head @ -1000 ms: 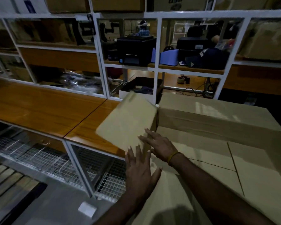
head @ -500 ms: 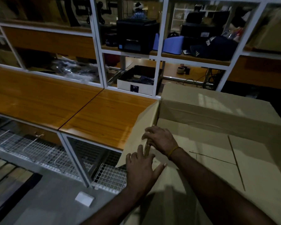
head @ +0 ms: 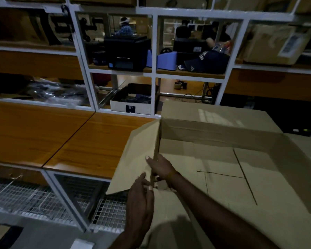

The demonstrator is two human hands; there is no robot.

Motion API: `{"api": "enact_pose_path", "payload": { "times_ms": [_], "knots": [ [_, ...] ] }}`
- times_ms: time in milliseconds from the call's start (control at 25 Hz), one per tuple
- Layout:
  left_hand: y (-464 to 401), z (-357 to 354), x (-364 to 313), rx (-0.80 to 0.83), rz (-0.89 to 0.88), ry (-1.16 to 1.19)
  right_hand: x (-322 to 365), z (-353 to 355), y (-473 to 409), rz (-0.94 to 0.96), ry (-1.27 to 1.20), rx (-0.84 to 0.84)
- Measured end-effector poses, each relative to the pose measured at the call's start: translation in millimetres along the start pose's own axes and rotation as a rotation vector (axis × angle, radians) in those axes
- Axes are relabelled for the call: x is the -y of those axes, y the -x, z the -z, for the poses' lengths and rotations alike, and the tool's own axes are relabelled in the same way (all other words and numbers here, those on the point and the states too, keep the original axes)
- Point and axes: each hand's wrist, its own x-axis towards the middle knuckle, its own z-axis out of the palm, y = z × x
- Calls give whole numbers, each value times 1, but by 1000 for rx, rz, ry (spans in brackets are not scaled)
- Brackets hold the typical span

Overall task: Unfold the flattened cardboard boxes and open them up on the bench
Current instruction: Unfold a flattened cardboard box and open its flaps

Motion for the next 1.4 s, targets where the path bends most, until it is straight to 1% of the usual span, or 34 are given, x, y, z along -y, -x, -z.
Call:
{"api": "enact_pose_path", "payload": {
  "times_ms": [40,120,200,320,360,440,520,680,760,840,880,960,1200,1400],
  "knots": [
    [2,2,1,11,13,23,7,-4,0,-18,122,-18],
    [10,8,3,34,9,35,12,-17,5,-25,330,-122],
    [22,18,3,37,0,43,15,-24,18,-42,414,-165],
    [30,30,11,0,-36,-7,11,-27,42,-24,471,-148],
    [31,31,15,11,-49,-35,6,-28,52,-15,489,-139],
    [29,29,23,97,-50,-53,-4,-27,72,2,517,-131],
    [24,29,27,232,-74,-45,-12,-25,93,19,532,-139],
    [8,45,25,434,-249,-76,-19,-21,133,75,577,-157],
    [2,53,25,514,-356,-153,-25,-24,156,69,610,-136],
    [-8,57,24,611,-467,-286,-34,-29,178,55,633,-115],
    [-17,59,24,663,-500,-339,-38,-31,188,52,639,-116],
    [-38,66,23,732,-510,-394,-42,-34,203,51,649,-141],
    [-76,73,22,820,-655,-464,-41,-48,234,23,757,-273],
    [-108,78,41,724,-696,-430,-38,-72,246,-63,789,-360]
  ]
}}
